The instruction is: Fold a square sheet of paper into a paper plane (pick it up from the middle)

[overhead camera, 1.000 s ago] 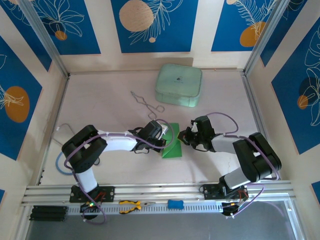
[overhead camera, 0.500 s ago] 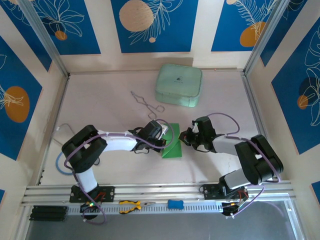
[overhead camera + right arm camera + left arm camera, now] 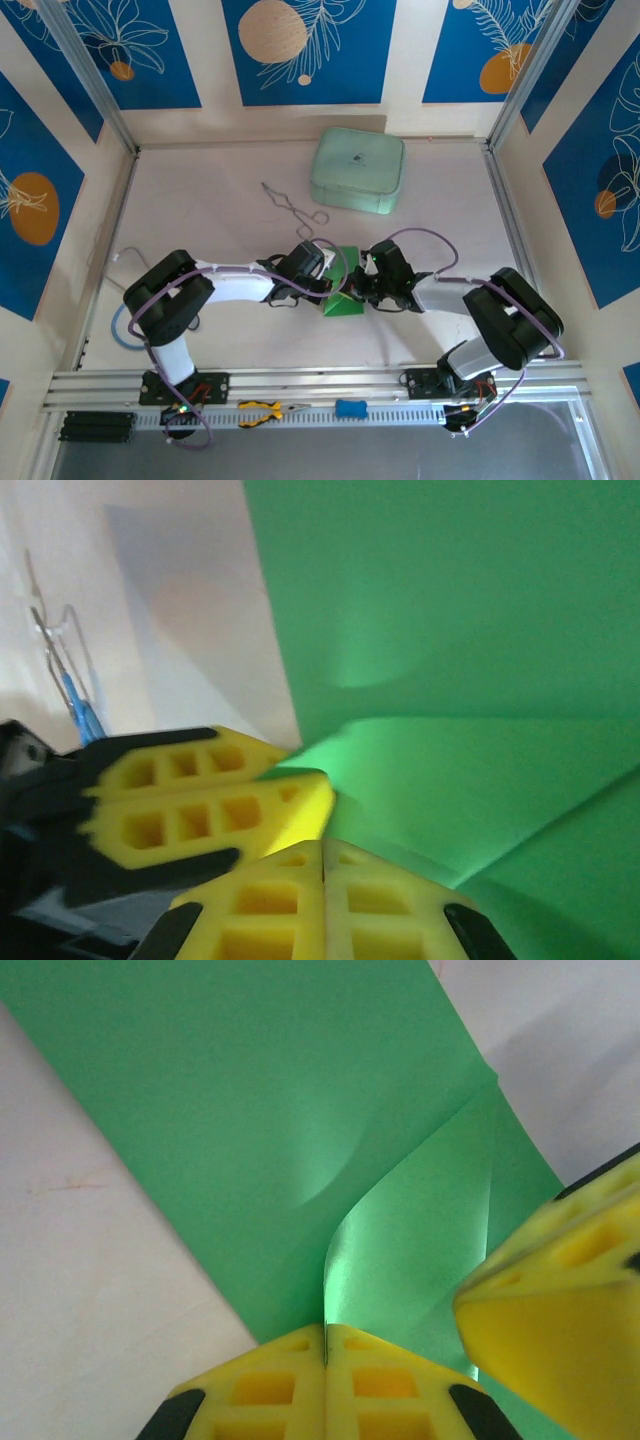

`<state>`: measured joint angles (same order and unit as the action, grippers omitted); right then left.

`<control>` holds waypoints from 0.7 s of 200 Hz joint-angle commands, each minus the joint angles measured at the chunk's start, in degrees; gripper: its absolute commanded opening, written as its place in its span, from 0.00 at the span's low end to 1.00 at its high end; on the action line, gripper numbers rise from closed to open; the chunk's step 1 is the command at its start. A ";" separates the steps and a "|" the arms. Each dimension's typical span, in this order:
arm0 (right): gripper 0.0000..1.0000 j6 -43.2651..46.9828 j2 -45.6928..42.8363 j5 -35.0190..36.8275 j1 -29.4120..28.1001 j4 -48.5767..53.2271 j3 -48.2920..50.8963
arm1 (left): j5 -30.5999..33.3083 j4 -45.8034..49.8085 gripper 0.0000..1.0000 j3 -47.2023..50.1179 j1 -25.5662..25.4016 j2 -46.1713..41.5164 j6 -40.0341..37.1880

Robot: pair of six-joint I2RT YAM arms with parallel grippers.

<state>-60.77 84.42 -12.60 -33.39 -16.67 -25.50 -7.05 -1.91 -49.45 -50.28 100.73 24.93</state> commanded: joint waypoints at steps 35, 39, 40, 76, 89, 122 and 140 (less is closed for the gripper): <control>0.00 -2.78 3.58 -0.16 1.20 -4.42 4.41 | -0.71 4.20 0.00 0.77 0.62 1.18 -1.12; 0.00 -2.71 3.02 -0.22 1.21 -4.06 4.18 | -0.68 4.19 0.00 0.91 0.62 1.07 -1.11; 0.00 -2.65 2.89 -0.23 1.17 -3.98 4.11 | -0.68 4.19 0.00 0.92 0.62 1.11 -1.11; 0.00 0.48 -3.63 0.42 2.70 4.08 -0.13 | -0.64 4.44 0.00 0.86 0.62 0.99 -1.33; 0.00 1.04 -3.73 -0.10 4.00 4.25 -0.73 | -0.64 4.41 0.00 0.82 0.62 1.03 -1.29; 0.00 0.77 0.47 -2.12 5.01 0.83 -0.45 | -0.86 4.39 0.00 0.56 0.62 1.22 -1.37; 0.00 0.24 2.99 -1.59 4.14 -0.38 0.02 | -0.86 4.44 0.00 0.57 0.66 1.23 -1.46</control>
<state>-60.95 84.18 -13.17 -28.32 -16.38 -25.78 -7.22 -1.89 -49.45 -50.19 100.73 24.91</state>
